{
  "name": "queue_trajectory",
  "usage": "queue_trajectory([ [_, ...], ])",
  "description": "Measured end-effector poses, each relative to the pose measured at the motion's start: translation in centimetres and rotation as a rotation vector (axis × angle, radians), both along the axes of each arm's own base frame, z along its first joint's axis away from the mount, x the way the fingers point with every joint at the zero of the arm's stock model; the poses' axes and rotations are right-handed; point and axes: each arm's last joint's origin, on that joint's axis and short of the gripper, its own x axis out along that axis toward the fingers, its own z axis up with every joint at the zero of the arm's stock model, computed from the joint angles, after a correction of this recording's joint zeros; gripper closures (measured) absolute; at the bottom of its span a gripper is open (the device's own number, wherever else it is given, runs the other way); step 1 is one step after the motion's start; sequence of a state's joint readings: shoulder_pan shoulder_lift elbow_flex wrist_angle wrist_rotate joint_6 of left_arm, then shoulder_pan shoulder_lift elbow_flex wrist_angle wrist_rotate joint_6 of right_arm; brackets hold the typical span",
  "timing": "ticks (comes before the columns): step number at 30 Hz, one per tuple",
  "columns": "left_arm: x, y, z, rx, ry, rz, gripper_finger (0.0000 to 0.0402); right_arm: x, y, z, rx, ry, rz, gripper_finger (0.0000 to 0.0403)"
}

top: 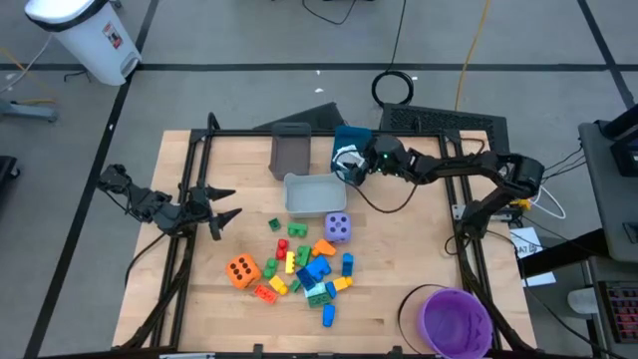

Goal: Pick & Place Toys
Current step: Put the purple game dice into the gray bin

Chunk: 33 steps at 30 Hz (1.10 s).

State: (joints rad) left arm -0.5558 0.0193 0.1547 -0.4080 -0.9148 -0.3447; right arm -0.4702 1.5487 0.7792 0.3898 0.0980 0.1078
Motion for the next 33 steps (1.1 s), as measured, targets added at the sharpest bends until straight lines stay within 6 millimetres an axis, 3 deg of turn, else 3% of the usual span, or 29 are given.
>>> queue_trajectory([
  [6,0.0,0.0,0.0,0.000,0.000,0.000,0.0091,1.4,3.3,1.0,0.018,-0.067,0.273,0.0051],
  [13,0.0,0.0,0.0,0.000,0.000,0.000,0.0091,3.0,10.2,0.8,-0.051,-0.026,0.653,0.0051],
  [19,0.0,0.0,0.0,0.000,0.000,0.000,0.0091,4.5,16.3,2.3,-0.178,0.245,0.645,0.0051],
  [24,0.0,0.0,0.0,0.000,0.000,0.000,0.0091,5.2,20.3,1.7,-0.320,0.387,0.644,0.0051],
  [27,0.0,0.0,0.0,0.000,0.000,0.000,0.0092,5.5,20.9,1.0,-0.367,0.431,0.634,0.0051],
  [33,0.0,0.0,0.0,0.000,0.000,0.000,0.0092,5.8,19.9,-0.6,-0.343,0.506,0.554,0.0051],
])
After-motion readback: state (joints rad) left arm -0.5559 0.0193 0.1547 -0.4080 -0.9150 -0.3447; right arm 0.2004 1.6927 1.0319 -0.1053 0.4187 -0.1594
